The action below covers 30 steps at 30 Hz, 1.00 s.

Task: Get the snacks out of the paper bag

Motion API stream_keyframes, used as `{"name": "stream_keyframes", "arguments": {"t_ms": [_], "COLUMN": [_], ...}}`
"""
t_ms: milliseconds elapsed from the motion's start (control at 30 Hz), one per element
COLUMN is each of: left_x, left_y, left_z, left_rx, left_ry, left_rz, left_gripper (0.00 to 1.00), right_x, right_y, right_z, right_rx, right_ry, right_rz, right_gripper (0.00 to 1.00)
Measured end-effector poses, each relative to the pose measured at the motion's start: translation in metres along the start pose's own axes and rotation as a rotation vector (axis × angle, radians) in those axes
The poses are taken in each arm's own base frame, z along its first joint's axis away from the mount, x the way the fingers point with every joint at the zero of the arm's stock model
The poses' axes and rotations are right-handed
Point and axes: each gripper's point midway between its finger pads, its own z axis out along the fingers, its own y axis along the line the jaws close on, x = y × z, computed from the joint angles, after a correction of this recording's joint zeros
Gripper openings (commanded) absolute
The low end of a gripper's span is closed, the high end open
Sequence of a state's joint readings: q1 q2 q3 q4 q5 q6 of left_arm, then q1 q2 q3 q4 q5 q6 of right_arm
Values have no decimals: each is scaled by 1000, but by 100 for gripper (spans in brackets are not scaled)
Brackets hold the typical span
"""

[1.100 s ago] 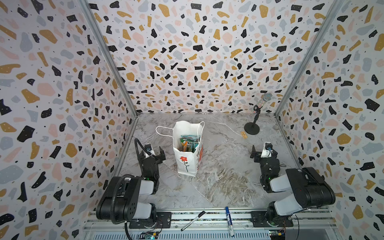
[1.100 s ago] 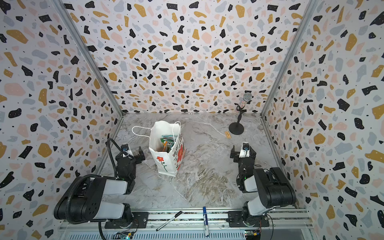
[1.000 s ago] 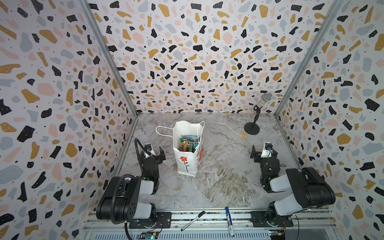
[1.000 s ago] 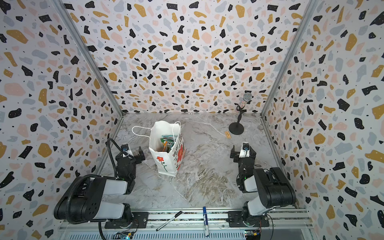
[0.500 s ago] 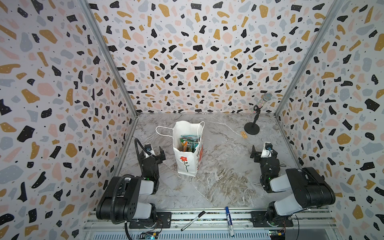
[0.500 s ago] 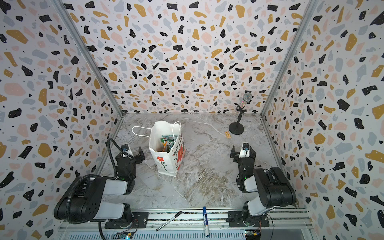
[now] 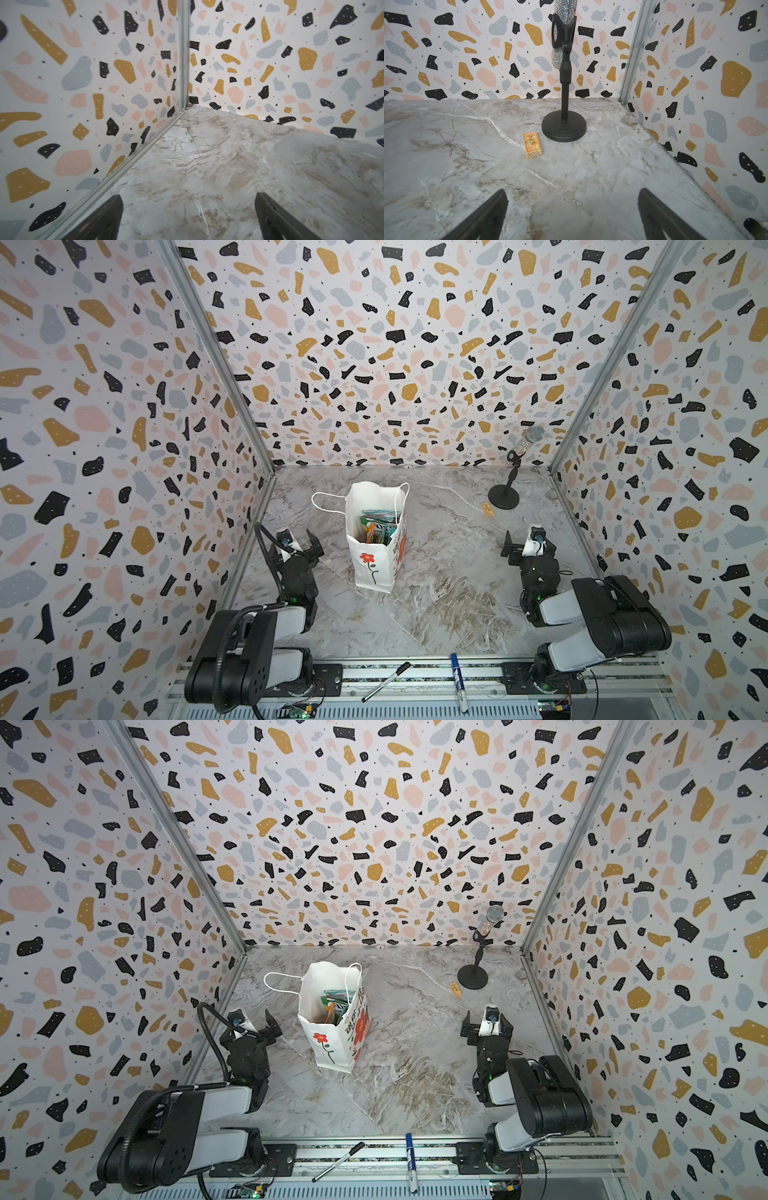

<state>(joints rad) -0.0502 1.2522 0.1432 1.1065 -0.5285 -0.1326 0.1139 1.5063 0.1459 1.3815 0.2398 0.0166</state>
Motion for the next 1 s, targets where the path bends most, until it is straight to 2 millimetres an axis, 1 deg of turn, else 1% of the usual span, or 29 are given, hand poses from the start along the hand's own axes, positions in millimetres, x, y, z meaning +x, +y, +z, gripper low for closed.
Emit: {"name": "stream_keyframes", "arguments": {"t_ms": [100, 167, 300, 400, 467, 533, 667, 733, 800, 900, 933, 1000], "left_x": [-8, -20, -60, -91, -112, -135, -174, -189, -198, -207, -209, -212], "left_y": [20, 29, 40, 39, 29, 13, -20, -35, -48, -69, -76, -92], "left_z": [-3, -2, -6, -8, -6, -3, -3, -7, -13, -20, -21, -20], "left_rx": [-119, -191, -278, -277, -232, -154, 24, 113, 196, 318, 356, 436], "left_ry": [13, 15, -21, -36, -38, -26, 0, 15, 31, 70, 85, 121], "left_rz": [-53, -93, -196, -255, -281, -296, -318, -330, -335, -333, -335, -351], "left_gripper": [100, 100, 100, 100, 100, 100, 97, 97, 97, 95, 92, 83], "right_x": [-4, -8, -34, -47, -54, -64, -81, -83, -80, -72, -70, -69], "right_y": [1, 4, 6, 7, 11, 18, 41, 52, 62, 75, 78, 86], "right_z": [-1, -2, 1, 2, 5, 10, 12, 9, 5, -2, -3, -7], "right_rx": [6, 18, 41, 46, 27, -10, -135, -197, -258, -336, -356, -402], "right_ry": [-6, 2, -30, -23, 0, 30, 84, 115, 152, 212, 226, 252], "right_rz": [-4, -13, -16, -1, 22, 56, 109, 123, 130, 134, 135, 140], "right_gripper": [99, 99, 99, 99, 99, 99, 99, 99, 99, 99, 99, 99]}}
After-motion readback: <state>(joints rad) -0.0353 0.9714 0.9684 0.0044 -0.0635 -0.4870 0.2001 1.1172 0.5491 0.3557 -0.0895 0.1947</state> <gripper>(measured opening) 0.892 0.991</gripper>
